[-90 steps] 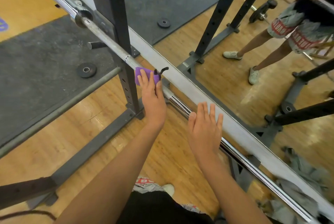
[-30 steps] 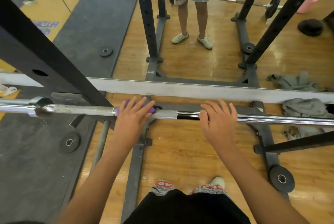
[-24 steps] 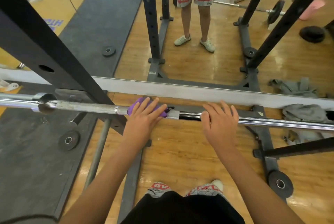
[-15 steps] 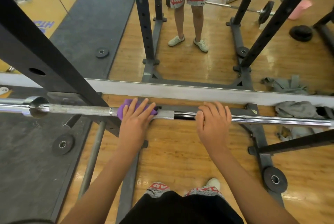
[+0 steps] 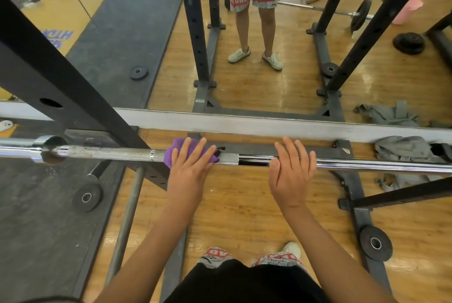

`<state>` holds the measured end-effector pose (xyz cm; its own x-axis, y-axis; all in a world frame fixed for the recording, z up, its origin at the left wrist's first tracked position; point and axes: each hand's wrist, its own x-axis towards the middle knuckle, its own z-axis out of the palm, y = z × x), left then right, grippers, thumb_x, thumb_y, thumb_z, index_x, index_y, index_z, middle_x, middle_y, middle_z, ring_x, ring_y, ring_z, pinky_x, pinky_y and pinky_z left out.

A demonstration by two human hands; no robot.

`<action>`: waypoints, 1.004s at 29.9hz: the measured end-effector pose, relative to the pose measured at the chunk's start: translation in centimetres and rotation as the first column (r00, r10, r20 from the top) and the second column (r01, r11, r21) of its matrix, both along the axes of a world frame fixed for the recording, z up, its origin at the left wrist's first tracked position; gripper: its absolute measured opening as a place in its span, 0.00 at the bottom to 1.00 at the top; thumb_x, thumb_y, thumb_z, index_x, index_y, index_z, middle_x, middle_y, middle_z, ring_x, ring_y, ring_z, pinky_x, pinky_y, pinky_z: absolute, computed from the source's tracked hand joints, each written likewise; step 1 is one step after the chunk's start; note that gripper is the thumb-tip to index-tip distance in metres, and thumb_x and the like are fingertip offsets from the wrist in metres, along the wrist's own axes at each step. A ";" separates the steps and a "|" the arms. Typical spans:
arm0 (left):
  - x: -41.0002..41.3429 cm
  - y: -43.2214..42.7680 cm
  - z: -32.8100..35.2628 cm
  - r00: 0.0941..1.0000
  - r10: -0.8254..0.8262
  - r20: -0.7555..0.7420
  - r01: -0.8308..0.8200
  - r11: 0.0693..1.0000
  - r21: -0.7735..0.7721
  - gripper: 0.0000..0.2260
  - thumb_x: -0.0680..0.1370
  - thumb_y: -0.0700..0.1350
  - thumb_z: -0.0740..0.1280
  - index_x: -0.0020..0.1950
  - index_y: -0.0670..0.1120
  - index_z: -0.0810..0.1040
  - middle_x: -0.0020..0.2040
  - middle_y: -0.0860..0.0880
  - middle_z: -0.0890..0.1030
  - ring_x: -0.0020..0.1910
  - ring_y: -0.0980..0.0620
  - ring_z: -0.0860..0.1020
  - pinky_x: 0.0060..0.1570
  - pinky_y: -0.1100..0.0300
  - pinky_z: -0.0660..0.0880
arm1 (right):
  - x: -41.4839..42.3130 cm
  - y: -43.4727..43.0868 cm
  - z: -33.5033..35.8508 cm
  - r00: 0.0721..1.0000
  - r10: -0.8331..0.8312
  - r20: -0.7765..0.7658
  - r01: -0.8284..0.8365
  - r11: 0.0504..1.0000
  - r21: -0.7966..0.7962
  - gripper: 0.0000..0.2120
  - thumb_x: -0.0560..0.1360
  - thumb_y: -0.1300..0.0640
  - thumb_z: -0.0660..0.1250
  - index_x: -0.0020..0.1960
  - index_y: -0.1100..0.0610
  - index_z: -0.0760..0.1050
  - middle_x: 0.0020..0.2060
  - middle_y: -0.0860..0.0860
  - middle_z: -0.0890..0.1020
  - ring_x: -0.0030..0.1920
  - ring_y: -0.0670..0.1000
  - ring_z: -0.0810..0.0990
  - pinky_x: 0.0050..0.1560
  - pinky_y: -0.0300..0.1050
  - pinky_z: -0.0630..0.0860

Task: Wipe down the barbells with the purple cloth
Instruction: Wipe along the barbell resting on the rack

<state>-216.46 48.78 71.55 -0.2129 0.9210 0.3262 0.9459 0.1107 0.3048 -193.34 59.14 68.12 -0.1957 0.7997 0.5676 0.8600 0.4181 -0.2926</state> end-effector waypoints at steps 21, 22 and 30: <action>3.0 0.6 -2.0 0.998 -0.046 0.047 0.040 0.992 0.118 0.25 0.77 0.38 0.71 0.74 0.49 0.73 0.75 0.49 0.71 0.79 0.41 0.60 0.77 0.39 0.55 | -0.2 0.2 -0.3 1.000 -0.016 -0.023 0.017 0.999 0.039 0.22 0.83 0.52 0.52 0.68 0.56 0.78 0.65 0.52 0.81 0.69 0.56 0.74 0.75 0.58 0.57; 3.1 0.7 -2.2 0.998 -0.040 0.058 0.032 0.991 0.132 0.24 0.79 0.39 0.70 0.74 0.49 0.72 0.76 0.49 0.70 0.79 0.43 0.59 0.77 0.41 0.53 | -0.2 0.2 -0.2 1.000 -0.011 -0.021 0.012 0.999 0.033 0.22 0.83 0.52 0.52 0.68 0.56 0.78 0.65 0.52 0.81 0.69 0.56 0.74 0.75 0.59 0.57; 6.2 1.4 -2.8 0.802 0.254 0.541 -0.436 0.868 0.239 0.18 0.86 0.47 0.58 0.77 0.51 0.68 0.80 0.51 0.61 0.82 0.52 0.50 0.79 0.43 0.49 | 0.1 0.1 0.1 0.999 0.029 -0.016 -0.029 1.000 0.011 0.21 0.84 0.50 0.52 0.66 0.57 0.79 0.64 0.53 0.81 0.67 0.57 0.74 0.74 0.62 0.58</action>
